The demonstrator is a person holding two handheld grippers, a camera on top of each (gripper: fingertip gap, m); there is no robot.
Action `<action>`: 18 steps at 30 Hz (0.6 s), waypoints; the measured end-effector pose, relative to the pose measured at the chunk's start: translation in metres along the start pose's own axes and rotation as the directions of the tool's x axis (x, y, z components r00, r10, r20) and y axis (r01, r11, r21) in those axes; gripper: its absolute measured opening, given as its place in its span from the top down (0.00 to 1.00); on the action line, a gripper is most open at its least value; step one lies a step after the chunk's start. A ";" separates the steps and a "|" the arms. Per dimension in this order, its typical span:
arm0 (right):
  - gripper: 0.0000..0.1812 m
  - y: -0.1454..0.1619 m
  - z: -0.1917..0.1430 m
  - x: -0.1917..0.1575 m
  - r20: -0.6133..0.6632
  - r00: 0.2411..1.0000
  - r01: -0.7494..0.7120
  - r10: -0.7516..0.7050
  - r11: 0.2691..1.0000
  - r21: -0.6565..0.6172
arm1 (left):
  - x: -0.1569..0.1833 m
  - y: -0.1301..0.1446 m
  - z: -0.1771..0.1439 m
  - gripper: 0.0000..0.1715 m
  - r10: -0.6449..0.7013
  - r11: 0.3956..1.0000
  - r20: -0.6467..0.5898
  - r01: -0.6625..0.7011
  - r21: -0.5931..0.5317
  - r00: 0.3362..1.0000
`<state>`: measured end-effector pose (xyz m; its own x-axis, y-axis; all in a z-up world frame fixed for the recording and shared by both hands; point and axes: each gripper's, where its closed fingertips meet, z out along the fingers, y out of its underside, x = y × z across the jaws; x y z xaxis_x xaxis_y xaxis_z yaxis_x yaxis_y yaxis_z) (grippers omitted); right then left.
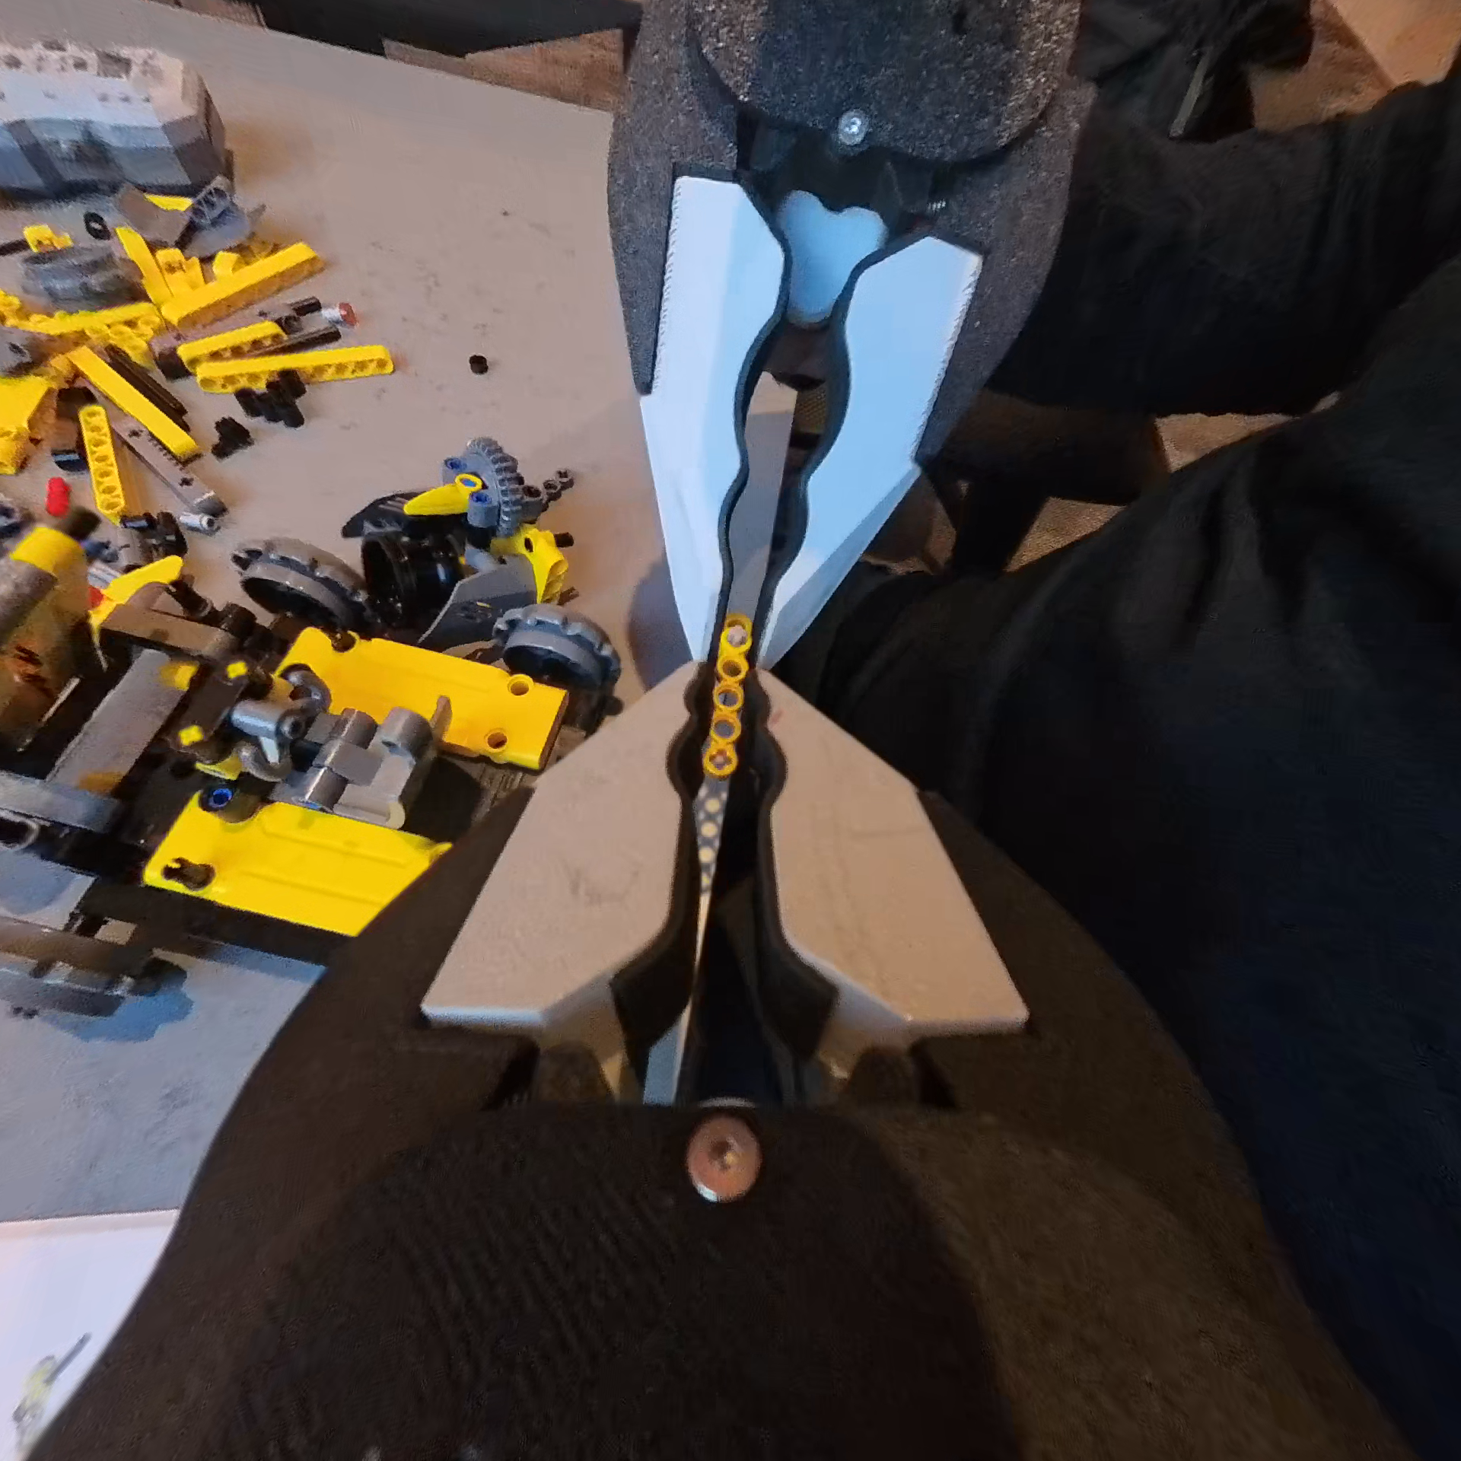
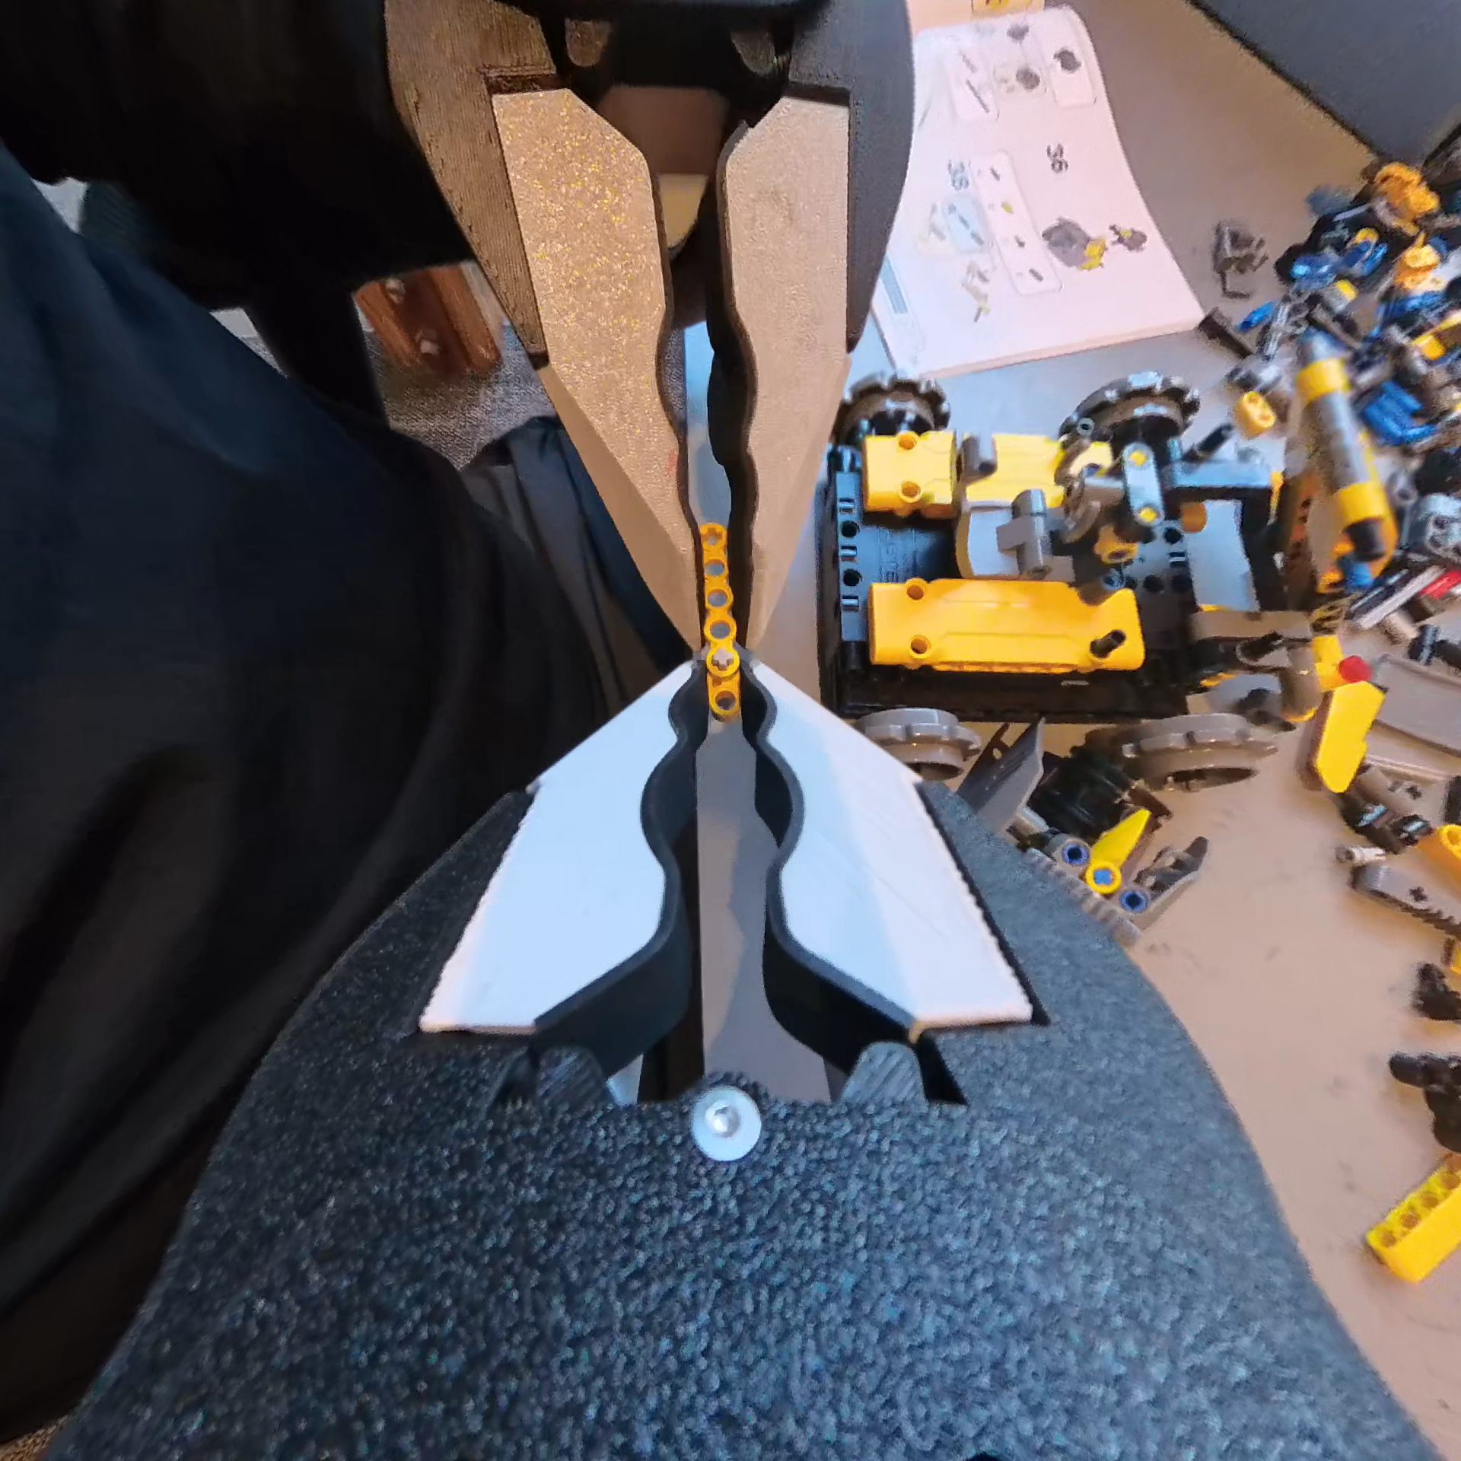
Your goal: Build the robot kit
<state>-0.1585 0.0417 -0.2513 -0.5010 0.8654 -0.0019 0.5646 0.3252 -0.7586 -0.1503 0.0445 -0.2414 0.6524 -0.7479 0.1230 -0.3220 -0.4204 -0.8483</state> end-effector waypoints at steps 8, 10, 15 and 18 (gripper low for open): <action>0.96 0.024 0.020 0.002 -0.022 1.000 0.011 -0.013 0.996 -0.090 | -0.007 0.026 0.017 0.98 0.037 0.995 0.040 -0.033 -0.096 0.998; 0.96 0.023 0.020 0.003 -0.009 1.000 -0.007 0.007 0.997 -0.073 | -0.008 0.026 0.017 0.97 0.035 0.995 0.046 -0.031 -0.095 0.998; 0.96 0.021 0.017 0.001 -0.015 1.000 0.013 -0.014 0.997 -0.076 | -0.004 0.020 0.015 0.98 -0.002 0.998 0.018 0.003 -0.063 1.000; 0.96 0.001 -0.001 -0.001 -0.035 0.999 0.034 -0.034 0.999 -0.024 | 0.001 -0.005 0.001 0.97 0.000 1.000 0.009 0.000 0.014 1.000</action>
<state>-0.1571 0.0414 -0.2514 -0.4968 0.8666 0.0472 0.5630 0.3632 -0.7424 -0.1472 0.0466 -0.2375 0.6588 -0.7429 0.1183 -0.3125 -0.4133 -0.8553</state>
